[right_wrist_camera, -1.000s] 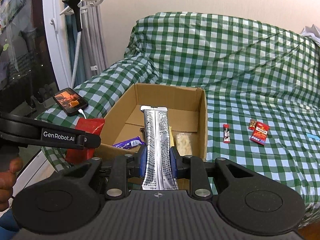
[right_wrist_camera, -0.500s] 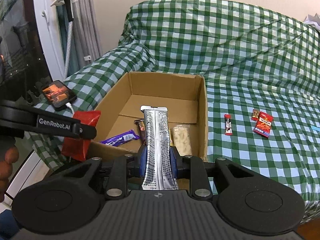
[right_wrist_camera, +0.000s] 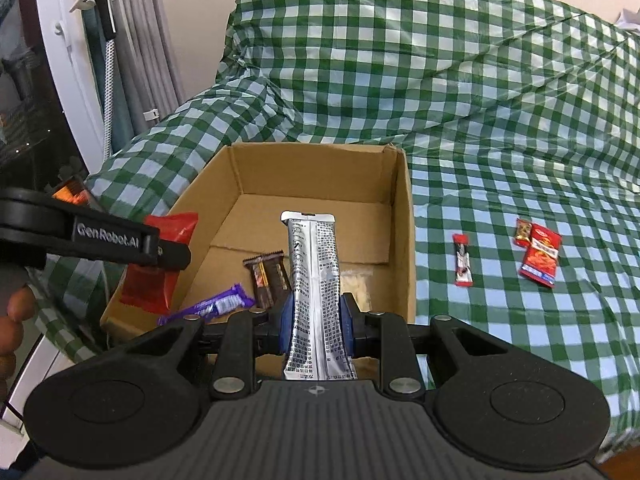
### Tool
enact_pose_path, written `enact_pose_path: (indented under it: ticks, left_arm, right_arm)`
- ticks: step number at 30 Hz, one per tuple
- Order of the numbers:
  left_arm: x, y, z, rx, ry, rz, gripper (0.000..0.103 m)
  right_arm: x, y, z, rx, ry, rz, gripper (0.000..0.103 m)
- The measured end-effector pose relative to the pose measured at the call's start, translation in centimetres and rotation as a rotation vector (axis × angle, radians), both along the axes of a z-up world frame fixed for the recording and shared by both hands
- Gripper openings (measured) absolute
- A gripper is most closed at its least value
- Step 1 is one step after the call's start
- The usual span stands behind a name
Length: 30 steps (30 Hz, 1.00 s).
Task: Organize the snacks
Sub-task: 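Carry the red candy pack and silver wafer stick over the box with both tools, then open both tools to drop the red pack and silver stick into the box, then lift both open tools up and back from the box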
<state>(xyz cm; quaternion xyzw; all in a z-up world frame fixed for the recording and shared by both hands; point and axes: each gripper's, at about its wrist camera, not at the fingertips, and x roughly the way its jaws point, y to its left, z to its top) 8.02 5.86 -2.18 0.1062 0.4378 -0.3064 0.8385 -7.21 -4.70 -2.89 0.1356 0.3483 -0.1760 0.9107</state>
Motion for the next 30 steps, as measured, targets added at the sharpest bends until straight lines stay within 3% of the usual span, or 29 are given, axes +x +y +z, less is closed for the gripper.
enact_pose_path:
  ticks: [9, 19, 21, 22, 23, 25, 30]
  left_arm:
    - [3.7, -2.6, -2.8, 0.048, 0.017, 0.004, 0.047]
    - [5.0, -4.2, -4.6, 0.096, 0.011, -0.007, 0.051]
    - [5.1, -4.1, -4.5, 0.103, 0.013, -0.006, 0.076]
    - [5.0, -3.9, -4.2, 0.099, 0.006, 0.007, 0.096]
    - [4.7, -3.4, -3.8, 0.093, -0.022, 0.040, 0.101]
    - [3.9, -2.3, -3.0, 0.065, -0.048, 0.053, 0.102]
    - [1.1, -0.4, -1.9, 0.098, -0.060, 0.034, 0.102]
  right_arm:
    - [4.1, -2.6, -2.3, 0.028, 0.014, -0.007, 0.026]
    - [6.2, -4.1, -4.0, 0.031, 0.030, -0.017, 0.028]
    - [6.4, -4.5, -4.0, 0.049, 0.030, -0.025, 0.036]
    - [6.4, -4.7, -3.8, 0.058, 0.029, -0.036, 0.044]
    - [6.2, -4.7, -3.5, 0.062, 0.022, -0.050, 0.064]
    - [5.6, -4.5, -2.9, 0.056, 0.004, -0.076, 0.077]
    - [3.3, -3.0, -1.6, 0.065, 0.023, -0.051, 0.084]
